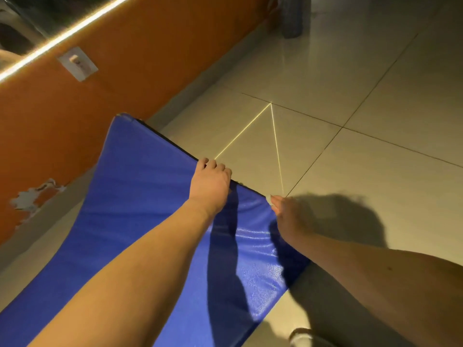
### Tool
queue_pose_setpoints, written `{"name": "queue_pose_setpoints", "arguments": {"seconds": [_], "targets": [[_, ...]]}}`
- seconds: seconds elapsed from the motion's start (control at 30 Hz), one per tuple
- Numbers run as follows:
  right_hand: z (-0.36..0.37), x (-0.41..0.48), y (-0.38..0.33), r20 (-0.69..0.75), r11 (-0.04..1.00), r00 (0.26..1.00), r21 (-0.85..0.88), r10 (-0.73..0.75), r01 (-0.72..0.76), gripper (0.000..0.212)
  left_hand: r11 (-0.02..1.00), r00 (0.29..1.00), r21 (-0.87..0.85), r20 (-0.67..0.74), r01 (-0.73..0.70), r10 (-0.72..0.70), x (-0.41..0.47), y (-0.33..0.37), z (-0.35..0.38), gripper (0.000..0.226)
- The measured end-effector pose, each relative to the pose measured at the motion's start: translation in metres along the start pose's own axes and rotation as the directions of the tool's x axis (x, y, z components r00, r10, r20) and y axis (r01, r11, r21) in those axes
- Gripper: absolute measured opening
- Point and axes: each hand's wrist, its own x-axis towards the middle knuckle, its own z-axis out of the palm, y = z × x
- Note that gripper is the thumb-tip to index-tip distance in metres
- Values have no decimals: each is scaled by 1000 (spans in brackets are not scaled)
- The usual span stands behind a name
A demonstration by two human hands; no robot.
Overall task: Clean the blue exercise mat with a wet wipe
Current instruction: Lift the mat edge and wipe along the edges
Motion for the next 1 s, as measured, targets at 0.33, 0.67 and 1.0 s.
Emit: {"name": "queue_pose_setpoints", "arguments": {"seconds": [0.33, 0.67, 1.0], "targets": [[-16, -29, 68, 135, 973, 971, 98, 195, -209, 34, 998, 1000, -57, 9, 0, 1, 20, 10, 9, 55], [-37, -9, 20, 141, 978, 986, 174, 89, -113, 39, 955, 957, -195, 140, -224, 253, 30, 86, 27, 79], [-46, -58, 61, 141, 983, 987, 150, 82, -103, 23, 964, 984, -221, 58, -151, 167, 22, 92, 43, 79]]}}
